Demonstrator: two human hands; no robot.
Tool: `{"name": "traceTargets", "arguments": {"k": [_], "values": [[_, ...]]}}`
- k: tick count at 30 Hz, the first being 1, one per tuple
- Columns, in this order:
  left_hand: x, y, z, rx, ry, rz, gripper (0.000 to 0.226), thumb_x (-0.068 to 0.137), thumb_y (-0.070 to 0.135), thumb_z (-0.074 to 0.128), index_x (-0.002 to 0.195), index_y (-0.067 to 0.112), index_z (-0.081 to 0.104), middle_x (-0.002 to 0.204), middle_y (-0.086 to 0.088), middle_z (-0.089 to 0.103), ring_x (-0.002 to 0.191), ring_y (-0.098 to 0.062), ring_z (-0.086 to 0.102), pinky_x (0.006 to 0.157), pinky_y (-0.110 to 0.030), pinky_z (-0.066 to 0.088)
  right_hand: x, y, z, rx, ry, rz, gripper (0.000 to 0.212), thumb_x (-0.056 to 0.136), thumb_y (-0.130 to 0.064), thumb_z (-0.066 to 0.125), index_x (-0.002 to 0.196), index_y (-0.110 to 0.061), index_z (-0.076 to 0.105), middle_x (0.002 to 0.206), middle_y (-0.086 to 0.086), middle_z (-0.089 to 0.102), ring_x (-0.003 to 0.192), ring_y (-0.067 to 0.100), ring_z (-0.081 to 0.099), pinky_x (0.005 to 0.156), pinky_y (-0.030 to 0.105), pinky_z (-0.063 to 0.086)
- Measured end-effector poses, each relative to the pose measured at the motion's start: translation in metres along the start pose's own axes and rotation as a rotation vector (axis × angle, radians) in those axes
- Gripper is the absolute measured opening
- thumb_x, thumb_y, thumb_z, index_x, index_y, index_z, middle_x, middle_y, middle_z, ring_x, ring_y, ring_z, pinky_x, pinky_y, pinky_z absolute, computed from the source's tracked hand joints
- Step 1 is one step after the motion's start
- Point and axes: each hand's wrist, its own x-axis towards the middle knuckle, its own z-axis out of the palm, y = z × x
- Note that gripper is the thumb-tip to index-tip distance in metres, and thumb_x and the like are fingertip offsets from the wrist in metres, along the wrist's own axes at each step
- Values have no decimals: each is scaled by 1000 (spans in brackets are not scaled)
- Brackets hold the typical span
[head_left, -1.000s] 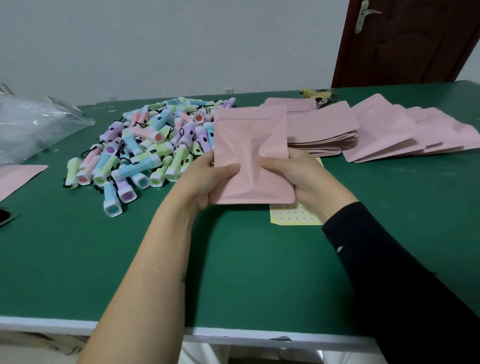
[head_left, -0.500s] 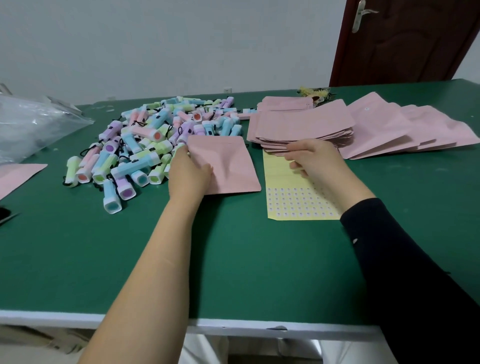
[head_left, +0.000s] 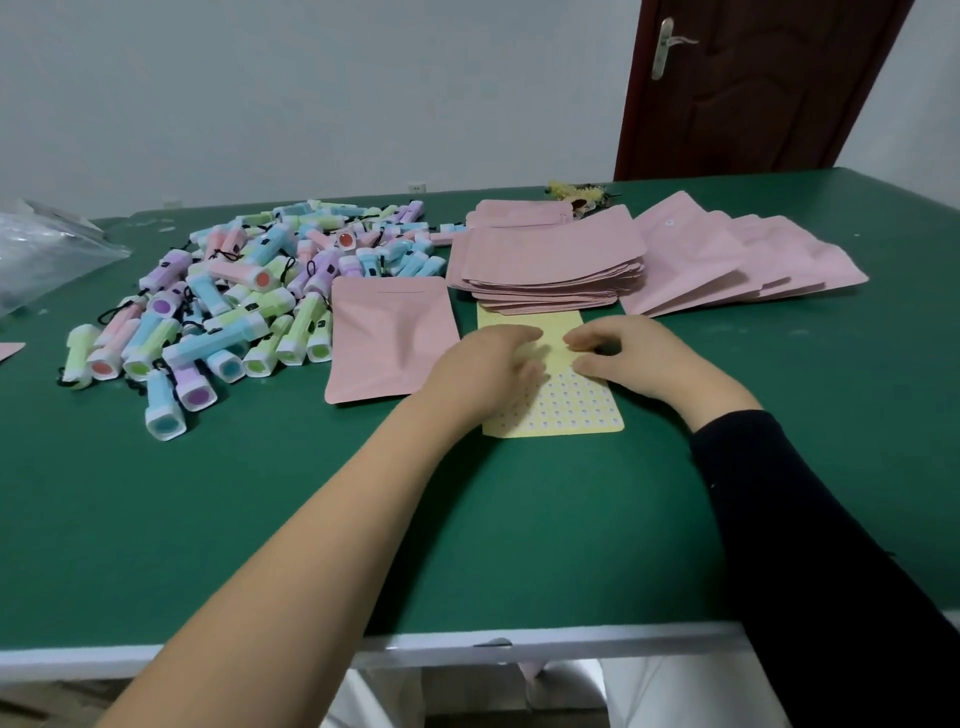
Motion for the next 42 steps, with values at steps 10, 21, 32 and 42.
{"name": "traceTargets", "arguments": {"k": [10,21,32,42], "values": [[12,-4,5,56,-35,-35,33,91,53,60,121,39,63,130,8,58,124,-16,49,103,-46,41,4,-1,5,-117,-30,18,37,88,-21,68,124,-21,65,130,-5,61,117,12,55,93,21,37],[17,3,13,-152,56,-178,13,90,35,68,103,34,69,114,10,65,111,-15,58,99,-42,45,5,-3,10,-88,84,8,12,84,-18,70,89,-28,66,93,-13,62,88,8,55,77,25,41],[17,3,11,-245,43,-218,11,88,33,70,99,33,68,113,9,67,111,-14,58,100,-41,45,4,-4,8,9,151,-37,12,84,-15,71,86,-25,67,83,-12,64,75,2,56,66,17,42],[9,1,6,-239,35,-132,48,89,43,68,133,27,57,135,8,58,123,-15,53,105,-34,41,5,-8,5,122,315,-27,9,89,-14,65,84,-20,68,72,-16,58,66,-2,50,58,10,35]]}}
